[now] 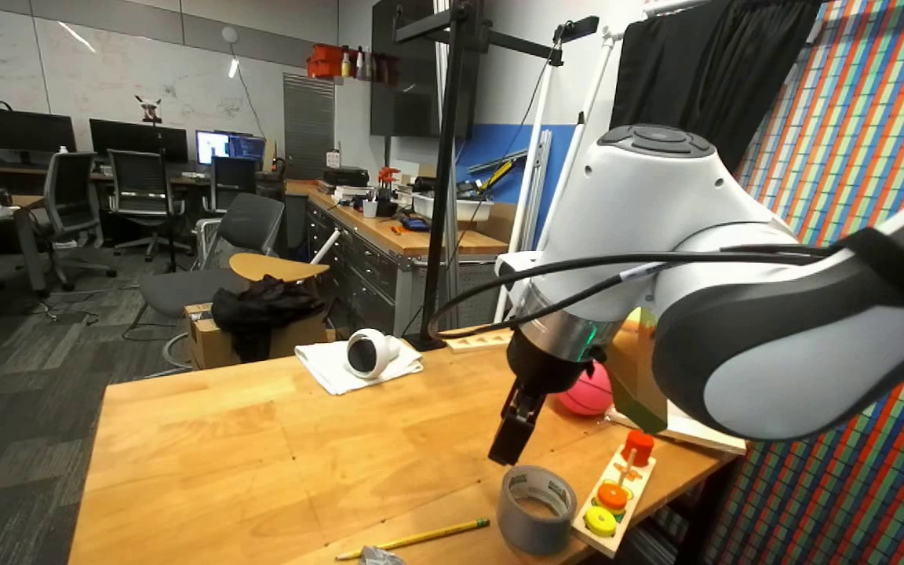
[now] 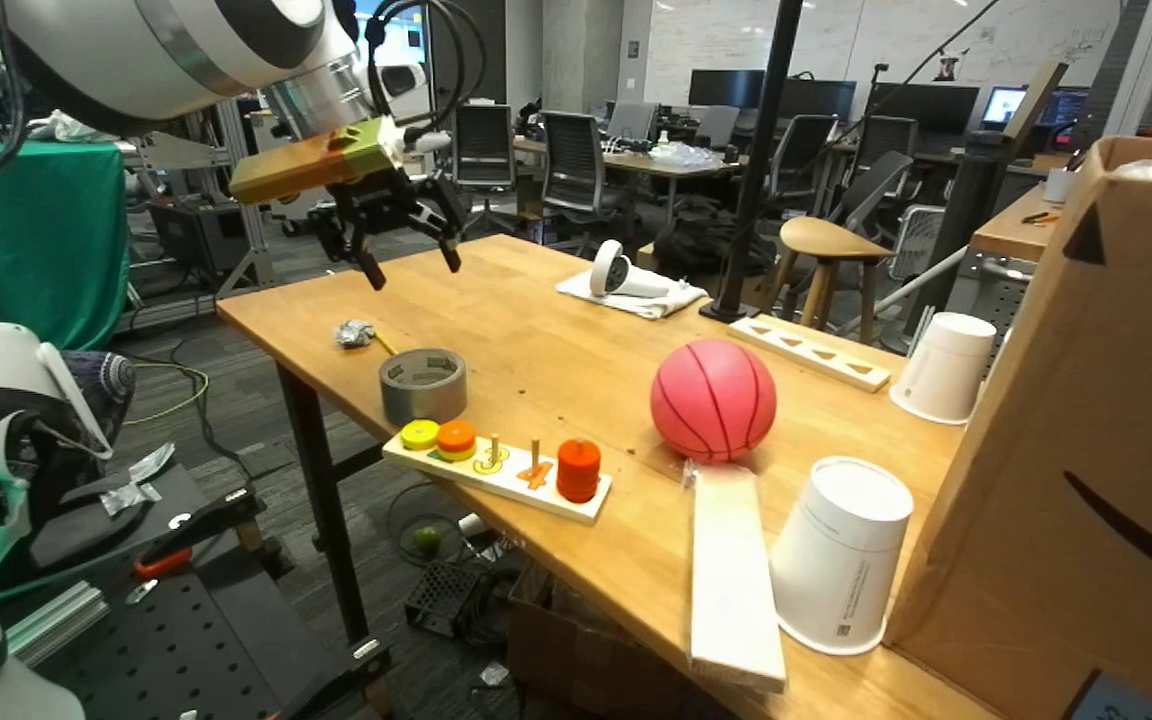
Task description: Push the ball towards the box
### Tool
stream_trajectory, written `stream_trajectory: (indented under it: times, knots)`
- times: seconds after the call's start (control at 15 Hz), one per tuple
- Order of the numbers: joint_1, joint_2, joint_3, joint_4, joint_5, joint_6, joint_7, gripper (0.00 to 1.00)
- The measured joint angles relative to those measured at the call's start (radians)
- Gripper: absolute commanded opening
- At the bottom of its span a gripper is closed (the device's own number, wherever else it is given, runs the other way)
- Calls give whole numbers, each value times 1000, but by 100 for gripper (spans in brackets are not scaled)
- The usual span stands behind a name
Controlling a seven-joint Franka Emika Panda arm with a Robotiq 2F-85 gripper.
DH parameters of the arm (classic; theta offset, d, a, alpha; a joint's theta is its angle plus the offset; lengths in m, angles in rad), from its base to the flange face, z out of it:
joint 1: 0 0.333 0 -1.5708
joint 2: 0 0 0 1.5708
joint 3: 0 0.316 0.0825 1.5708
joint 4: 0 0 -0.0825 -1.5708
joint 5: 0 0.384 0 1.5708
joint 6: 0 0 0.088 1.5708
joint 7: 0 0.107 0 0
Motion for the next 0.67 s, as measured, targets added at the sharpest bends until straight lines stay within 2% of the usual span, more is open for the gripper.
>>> stream_trajectory:
  times: [0.27,0.67]
  knots:
    - [38,54,9,-1,0,0,31,100]
    - [5,105,39,1,3,0,32,100]
